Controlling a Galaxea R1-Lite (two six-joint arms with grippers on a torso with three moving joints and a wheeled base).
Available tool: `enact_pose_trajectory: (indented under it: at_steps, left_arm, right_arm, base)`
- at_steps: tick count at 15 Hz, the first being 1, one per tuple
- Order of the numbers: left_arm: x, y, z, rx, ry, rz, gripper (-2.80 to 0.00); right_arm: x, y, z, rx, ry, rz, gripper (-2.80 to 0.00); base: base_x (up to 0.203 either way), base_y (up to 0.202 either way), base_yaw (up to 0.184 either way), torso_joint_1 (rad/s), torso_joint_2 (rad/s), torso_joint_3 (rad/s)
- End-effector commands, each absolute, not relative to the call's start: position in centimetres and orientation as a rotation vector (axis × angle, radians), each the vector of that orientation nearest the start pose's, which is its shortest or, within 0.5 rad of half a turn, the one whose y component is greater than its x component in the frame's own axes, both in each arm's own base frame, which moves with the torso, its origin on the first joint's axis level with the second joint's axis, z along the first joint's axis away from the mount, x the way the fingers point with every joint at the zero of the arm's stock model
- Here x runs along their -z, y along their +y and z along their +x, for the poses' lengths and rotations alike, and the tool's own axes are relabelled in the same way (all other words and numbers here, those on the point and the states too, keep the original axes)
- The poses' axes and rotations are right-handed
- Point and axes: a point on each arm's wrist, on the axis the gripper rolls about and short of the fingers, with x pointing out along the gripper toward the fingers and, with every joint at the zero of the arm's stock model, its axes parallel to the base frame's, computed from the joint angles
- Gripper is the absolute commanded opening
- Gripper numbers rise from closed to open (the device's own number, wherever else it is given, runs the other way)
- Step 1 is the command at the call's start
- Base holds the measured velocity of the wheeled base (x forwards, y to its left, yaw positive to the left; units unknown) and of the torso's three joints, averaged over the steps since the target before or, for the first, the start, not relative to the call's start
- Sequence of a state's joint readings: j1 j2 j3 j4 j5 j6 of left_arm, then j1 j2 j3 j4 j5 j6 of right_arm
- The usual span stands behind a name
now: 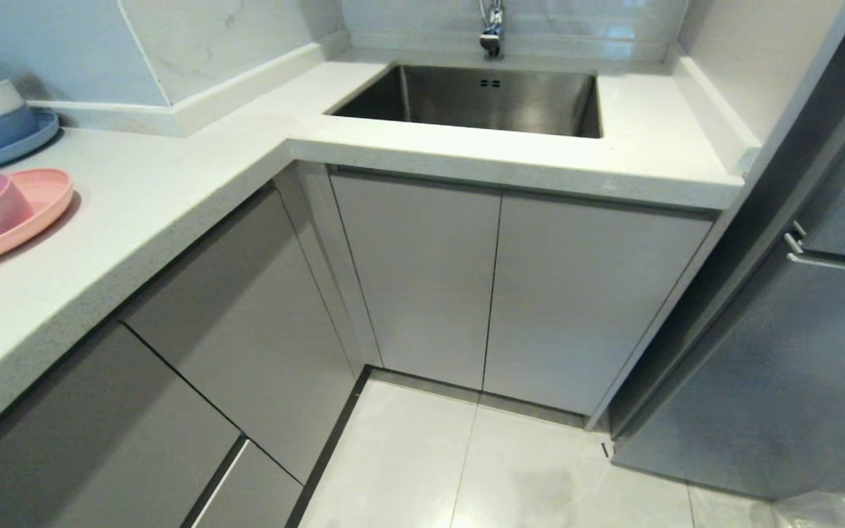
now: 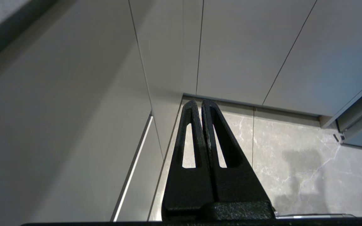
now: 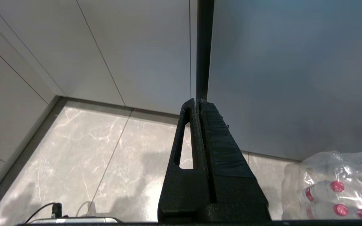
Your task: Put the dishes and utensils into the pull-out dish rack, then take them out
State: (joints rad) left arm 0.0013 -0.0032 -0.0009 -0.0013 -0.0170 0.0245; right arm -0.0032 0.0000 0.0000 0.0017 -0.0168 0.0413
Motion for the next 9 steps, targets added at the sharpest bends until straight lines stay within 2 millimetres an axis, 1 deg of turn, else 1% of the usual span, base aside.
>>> enact_pose_trajectory:
  at_steps: [1,9]
  left_arm:
    - [-7.57,-0.04,-2.29,0.015,-0.004,0.025,-2.80]
    - [-7.56,-0.04,-2.29,0.015,-0.003,0.025,-2.80]
  right_arm:
    - [-7.49,-0.03,-2.27,0.020,0.003,0.041,-2.80]
    - [-7.49,-0.03,-2.27,0.020,0.003,0.041,-2.80]
  base:
    - [0.000,0.000,0.000,0.002,0.00,0.178]
    - [0.000,0.000,0.000,0.002,0.00,0.203]
